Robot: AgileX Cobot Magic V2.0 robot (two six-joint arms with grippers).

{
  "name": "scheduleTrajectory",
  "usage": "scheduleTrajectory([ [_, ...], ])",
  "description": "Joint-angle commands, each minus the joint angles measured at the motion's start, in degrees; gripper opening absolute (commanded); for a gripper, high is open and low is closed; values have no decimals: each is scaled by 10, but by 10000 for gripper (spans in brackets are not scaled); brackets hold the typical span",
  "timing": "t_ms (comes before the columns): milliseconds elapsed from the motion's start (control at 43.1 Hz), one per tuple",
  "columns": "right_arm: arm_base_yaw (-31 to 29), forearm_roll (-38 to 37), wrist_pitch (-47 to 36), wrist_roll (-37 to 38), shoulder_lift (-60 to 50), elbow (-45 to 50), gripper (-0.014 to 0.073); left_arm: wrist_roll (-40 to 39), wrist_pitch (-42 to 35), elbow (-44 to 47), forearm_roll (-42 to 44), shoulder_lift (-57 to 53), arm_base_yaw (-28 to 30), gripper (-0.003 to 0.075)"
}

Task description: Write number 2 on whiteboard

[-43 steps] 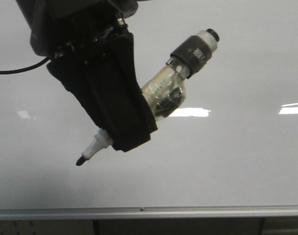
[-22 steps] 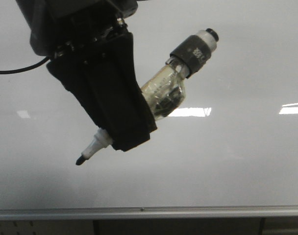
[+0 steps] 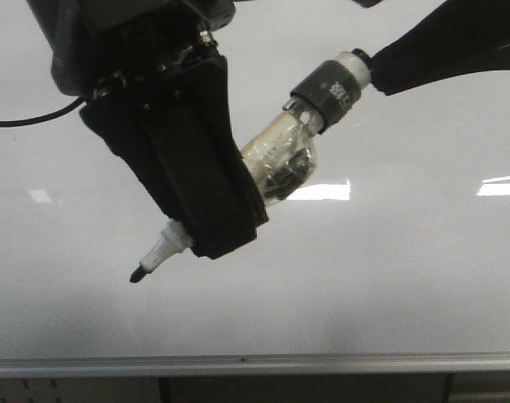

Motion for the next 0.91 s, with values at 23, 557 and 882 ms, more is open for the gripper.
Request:
scheduleTrajectory([
  [23, 32, 46, 69, -11, -8, -20, 519, 2, 28, -17, -28, -28, -5, -19],
  [557, 118, 44, 60, -10, 28, -20, 440, 2, 28, -17, -28, -28, -5, -19],
  [882, 118, 31, 71, -10, 28, -20, -57, 2, 28, -17, -28, -28, -5, -19],
])
